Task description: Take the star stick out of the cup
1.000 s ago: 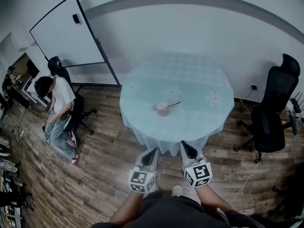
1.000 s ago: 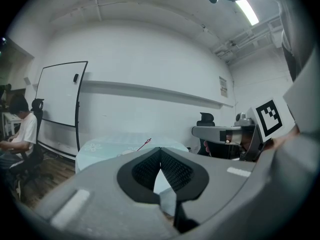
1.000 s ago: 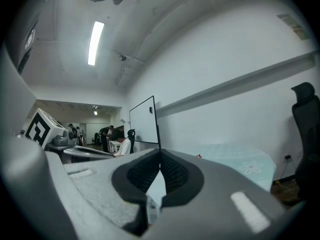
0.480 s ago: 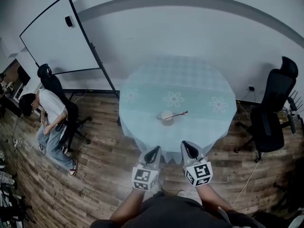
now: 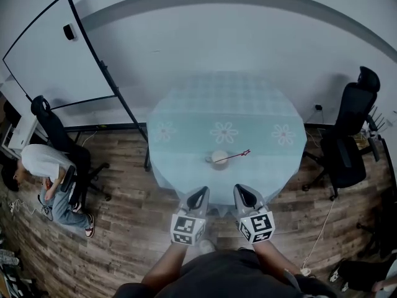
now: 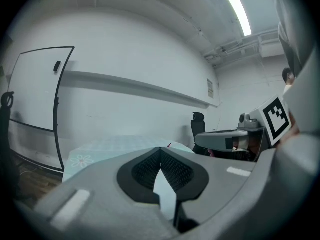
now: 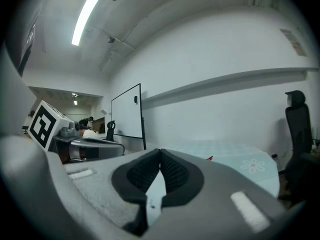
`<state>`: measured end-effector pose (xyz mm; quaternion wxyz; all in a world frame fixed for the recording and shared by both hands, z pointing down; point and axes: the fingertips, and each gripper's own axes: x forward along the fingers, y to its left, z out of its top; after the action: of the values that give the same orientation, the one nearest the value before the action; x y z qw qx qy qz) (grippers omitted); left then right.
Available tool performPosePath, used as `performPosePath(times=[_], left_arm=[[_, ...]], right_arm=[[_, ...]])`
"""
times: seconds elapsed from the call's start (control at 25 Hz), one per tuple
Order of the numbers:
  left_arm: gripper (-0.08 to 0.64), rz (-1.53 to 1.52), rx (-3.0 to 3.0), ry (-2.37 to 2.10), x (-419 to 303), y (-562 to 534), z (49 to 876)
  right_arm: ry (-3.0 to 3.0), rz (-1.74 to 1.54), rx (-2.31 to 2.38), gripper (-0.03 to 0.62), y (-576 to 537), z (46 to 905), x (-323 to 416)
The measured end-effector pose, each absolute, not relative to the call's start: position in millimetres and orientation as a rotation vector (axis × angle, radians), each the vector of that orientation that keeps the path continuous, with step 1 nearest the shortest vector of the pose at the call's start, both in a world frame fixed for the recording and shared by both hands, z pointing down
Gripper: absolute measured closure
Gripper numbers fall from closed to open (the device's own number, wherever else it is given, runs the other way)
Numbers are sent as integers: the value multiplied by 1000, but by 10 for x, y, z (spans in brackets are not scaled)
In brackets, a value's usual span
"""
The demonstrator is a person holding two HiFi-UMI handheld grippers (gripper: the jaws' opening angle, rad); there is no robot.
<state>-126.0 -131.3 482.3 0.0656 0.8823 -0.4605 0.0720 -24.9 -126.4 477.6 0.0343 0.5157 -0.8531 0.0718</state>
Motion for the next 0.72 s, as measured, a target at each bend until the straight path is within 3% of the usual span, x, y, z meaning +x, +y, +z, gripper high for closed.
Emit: performPosePath(times=[0.72], left_arm=[[555,292,2627,-1322,-1010,-2070,5196]], right_arm=[[-2544,335,1591,589,-1978,5190,87]])
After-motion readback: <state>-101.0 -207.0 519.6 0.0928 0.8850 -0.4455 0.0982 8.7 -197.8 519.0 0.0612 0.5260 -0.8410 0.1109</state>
